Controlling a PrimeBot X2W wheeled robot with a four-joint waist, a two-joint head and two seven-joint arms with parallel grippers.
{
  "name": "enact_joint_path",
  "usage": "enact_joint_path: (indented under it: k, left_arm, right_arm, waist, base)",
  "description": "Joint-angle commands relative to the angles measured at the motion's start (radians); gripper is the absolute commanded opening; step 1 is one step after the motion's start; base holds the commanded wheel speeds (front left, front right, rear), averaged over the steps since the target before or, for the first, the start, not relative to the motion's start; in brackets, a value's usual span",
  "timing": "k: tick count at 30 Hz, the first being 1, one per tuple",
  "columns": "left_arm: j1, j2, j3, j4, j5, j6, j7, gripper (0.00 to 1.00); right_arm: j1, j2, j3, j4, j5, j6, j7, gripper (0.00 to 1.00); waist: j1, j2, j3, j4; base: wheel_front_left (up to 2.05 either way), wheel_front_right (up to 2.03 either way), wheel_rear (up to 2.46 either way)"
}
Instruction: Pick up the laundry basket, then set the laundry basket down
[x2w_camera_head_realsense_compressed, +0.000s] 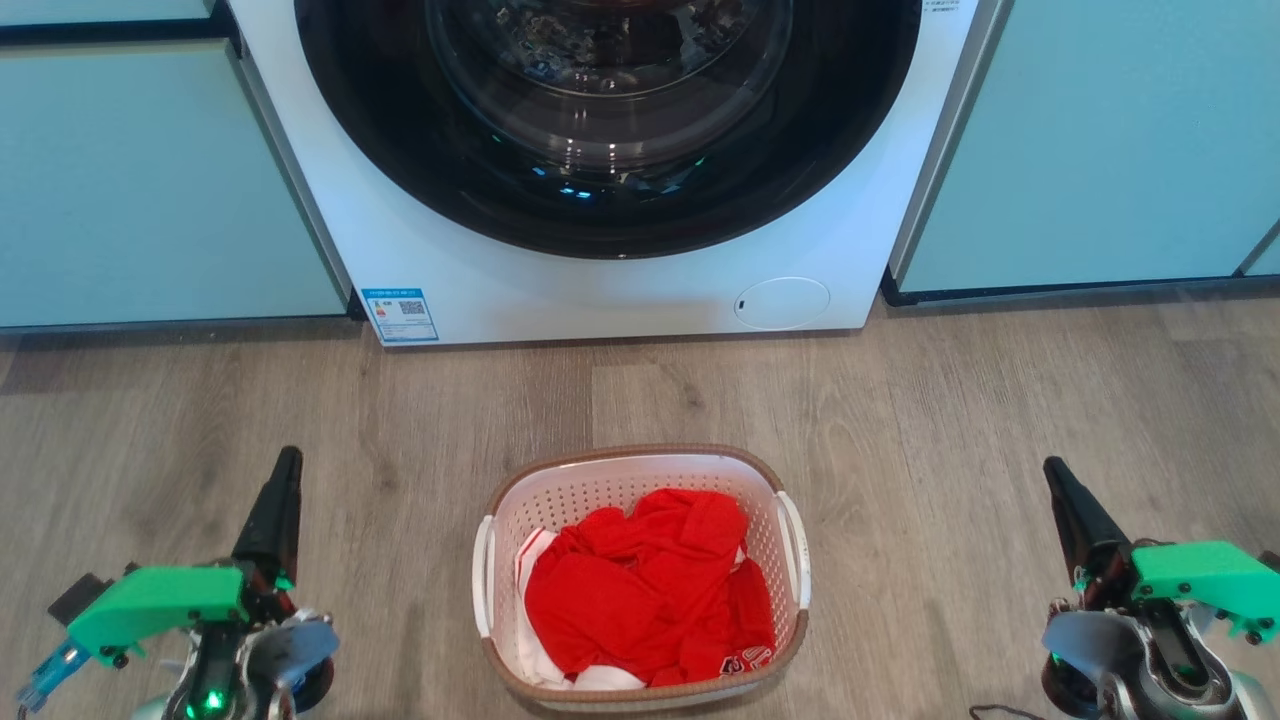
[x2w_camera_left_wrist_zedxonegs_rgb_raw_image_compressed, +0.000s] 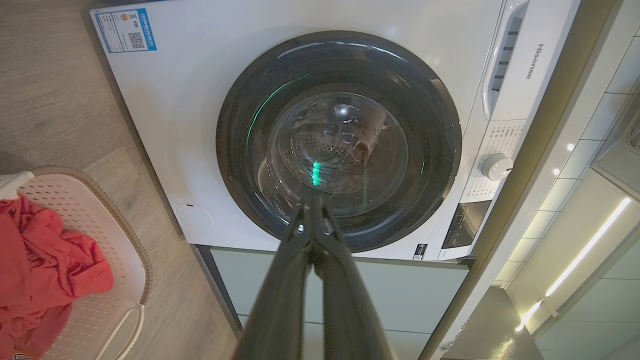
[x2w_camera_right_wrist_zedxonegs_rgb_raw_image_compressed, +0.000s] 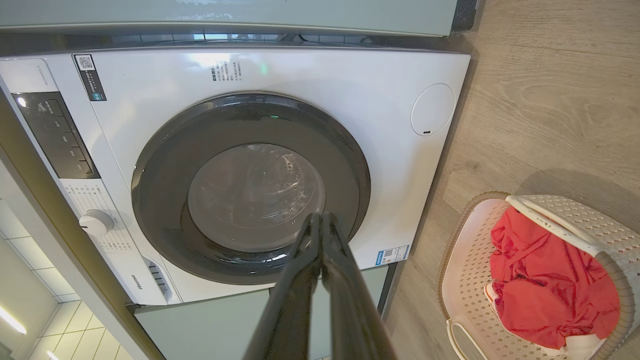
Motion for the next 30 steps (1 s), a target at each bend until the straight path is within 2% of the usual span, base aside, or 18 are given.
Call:
enact_joint_path:
  k: [1,23,24,30]
  left_arm:
    - [-0.056,0.004,0.037,-0.029,0.01,-0.007,0.008,0.0]
    - [-0.056,0.004,0.038,-0.029,0.01,-0.007,0.008,0.0]
    - [0.0,0.0,0.0,0.0,0.0,0.0,0.0,1.0]
    - [0.025,-0.002,-0.003,0.043,0.002,0.001,-0.008,1.0]
  right_arm:
    - [-0.048,-0.008,0.017,-0.031,-0.01,0.007,0.009,0.0]
    - [-0.048,-0.007,0.016,-0.031,-0.01,0.007,0.009,0.0]
    - [0.0,0.0,0.0,0.0,0.0,0.0,0.0,1.0]
    - [0.02,0.006,0.006,0.04,-0.005,0.0,-0.008,1.0]
  waist:
    - [0.0,0.0,0.0,0.0]
    - [0.0,0.0,0.0,0.0]
    - [0.0,0.0,0.0,0.0]
    - [0.0,0.0,0.0,0.0]
  base:
    - [0.0,0.0,0.0]
    - [0.0,0.0,0.0]
    - [0.0,0.0,0.0]
    - [0.0,0.0,0.0]
